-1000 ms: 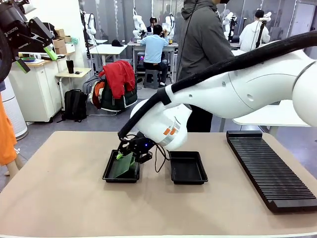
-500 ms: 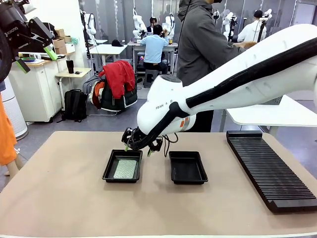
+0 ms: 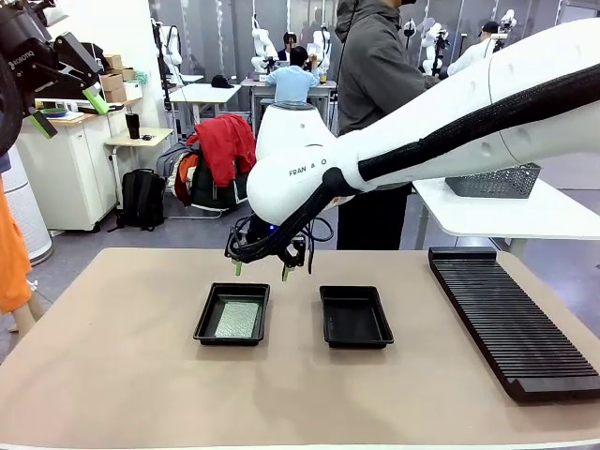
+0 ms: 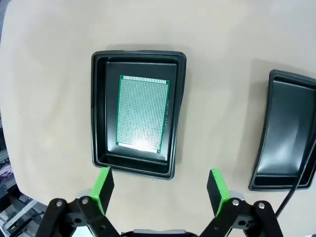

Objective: Inspect and transfer BCBs to ESD trays.
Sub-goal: Pick up the Blank PCB from the PCB Rack and place it in the left ESD tray, then pick up the ESD tray and place it on the left side of the table.

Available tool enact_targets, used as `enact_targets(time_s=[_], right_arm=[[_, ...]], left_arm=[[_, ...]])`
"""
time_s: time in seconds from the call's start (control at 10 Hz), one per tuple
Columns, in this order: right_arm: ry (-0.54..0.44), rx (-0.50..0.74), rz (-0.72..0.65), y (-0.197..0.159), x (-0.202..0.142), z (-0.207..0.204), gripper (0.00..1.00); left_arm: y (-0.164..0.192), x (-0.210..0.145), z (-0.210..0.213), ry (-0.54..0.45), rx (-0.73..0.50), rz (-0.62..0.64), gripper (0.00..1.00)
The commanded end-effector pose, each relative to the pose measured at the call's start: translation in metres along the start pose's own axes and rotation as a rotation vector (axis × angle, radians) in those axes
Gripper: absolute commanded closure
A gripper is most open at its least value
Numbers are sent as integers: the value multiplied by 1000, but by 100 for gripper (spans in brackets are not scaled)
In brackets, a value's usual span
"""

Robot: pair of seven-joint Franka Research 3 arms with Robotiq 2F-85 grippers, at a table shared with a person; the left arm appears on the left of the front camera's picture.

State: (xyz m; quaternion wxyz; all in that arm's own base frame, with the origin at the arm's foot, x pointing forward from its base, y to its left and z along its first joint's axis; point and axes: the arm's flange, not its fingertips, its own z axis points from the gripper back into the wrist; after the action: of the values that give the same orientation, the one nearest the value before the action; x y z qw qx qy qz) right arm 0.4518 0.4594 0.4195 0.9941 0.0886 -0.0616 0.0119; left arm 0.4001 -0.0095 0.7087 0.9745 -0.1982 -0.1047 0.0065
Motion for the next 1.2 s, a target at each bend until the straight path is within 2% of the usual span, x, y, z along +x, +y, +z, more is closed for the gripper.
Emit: enact_targets(time_s=[0.0, 1.1], right_arm=[[-12, 11, -3, -1, 1, -2, 0], [-12, 11, -3, -1, 1, -2, 0]], left_arm=[[1, -1, 0, 1, -3, 2, 0], [1, -1, 0, 1, -3, 2, 0]])
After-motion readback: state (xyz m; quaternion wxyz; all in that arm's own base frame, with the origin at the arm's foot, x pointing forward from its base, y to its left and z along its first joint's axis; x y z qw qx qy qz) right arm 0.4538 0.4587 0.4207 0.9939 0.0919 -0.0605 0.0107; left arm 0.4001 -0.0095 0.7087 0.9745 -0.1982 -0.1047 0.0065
